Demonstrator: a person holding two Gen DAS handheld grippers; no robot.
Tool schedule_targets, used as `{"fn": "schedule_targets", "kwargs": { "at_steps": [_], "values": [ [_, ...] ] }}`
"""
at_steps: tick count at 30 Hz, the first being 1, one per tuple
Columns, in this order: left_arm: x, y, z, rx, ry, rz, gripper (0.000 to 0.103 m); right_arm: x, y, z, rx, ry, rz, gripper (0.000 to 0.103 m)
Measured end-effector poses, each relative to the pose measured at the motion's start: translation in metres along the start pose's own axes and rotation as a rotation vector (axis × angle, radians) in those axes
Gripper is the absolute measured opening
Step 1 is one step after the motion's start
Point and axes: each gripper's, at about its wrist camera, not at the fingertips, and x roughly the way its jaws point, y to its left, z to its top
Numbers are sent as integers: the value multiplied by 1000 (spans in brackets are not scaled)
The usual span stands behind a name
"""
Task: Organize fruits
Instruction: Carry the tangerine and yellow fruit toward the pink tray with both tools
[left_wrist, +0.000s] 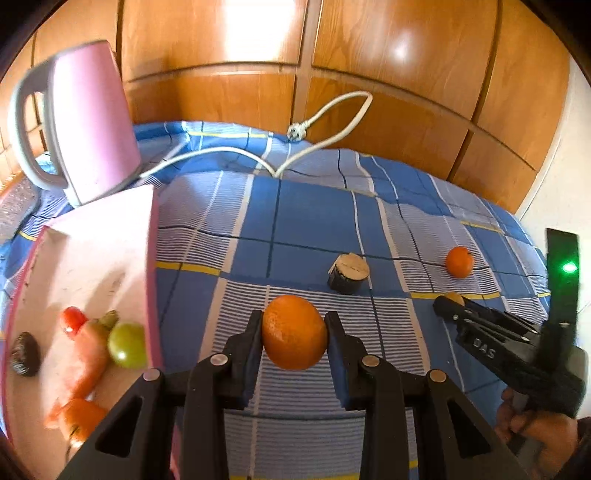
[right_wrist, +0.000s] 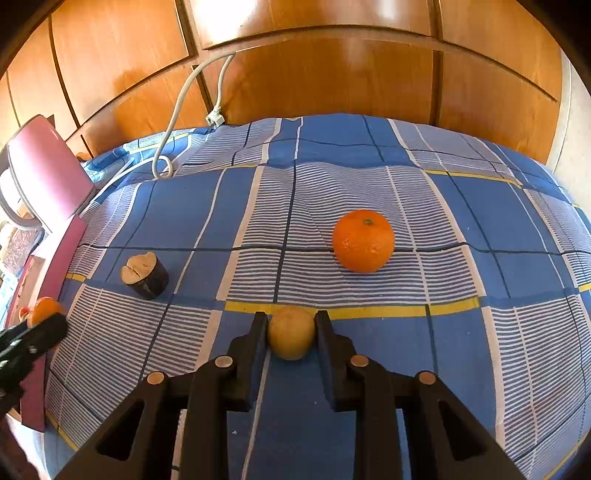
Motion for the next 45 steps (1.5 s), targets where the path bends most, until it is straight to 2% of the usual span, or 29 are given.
{"fn": "schedule_targets", "kwargs": {
  "at_steps": [9,17,24,34,45],
  "values": [
    [-35,9,-13,-10,-40,0,33,-19,11,-17,15,-11,-17,26],
    [-54,24,-22,-37,-60,13,33,-36,25,-29,14,-14,19,26],
    [-72,45,-21,-73,-109,44,33,-54,67,-28,-71,-36,106,26],
    [-94,105,-24,-174,-156,166,33,-69,133,-25,-194,-29,227,26],
    [-101,157,-33,-266,-146,250,33,-67,197,-15,-271,31,370,26]
  ]
}}
